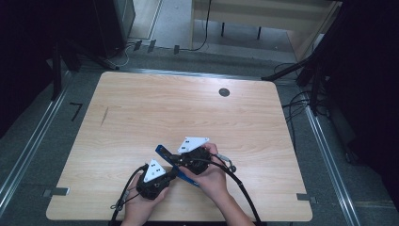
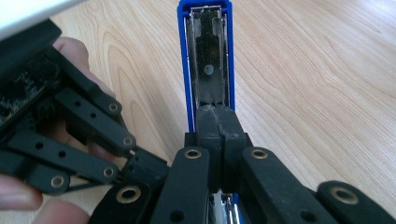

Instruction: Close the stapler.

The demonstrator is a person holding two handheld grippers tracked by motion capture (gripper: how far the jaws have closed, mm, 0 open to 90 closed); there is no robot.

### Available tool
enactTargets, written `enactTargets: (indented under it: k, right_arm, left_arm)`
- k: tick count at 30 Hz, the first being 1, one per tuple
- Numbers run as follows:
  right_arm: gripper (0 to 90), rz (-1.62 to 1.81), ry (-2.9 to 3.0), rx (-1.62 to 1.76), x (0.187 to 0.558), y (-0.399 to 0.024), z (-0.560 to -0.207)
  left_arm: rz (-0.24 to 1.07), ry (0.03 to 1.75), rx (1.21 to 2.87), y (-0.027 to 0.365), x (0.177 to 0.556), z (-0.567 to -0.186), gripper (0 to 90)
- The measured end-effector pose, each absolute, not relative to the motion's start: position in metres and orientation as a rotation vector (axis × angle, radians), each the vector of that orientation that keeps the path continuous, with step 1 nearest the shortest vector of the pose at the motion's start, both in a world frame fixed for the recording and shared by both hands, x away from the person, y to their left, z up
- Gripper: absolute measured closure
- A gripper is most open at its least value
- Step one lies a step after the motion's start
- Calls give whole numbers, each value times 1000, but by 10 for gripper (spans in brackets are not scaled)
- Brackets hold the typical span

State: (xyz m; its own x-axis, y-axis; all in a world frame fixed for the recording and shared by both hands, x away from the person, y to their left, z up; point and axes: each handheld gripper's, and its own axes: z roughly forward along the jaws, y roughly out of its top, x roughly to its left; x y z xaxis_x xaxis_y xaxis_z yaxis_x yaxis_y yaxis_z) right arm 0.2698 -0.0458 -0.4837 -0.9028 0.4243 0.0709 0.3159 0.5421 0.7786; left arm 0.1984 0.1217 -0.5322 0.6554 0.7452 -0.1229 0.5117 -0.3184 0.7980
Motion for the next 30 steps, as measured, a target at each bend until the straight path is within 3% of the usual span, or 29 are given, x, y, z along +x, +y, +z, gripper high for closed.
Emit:
enactTargets:
  k: [30]
  right_arm:
    - [900,1347,2615,647,262,-68,-478]
  left_arm:
    - [353,933,2054,109,200,-533,900]
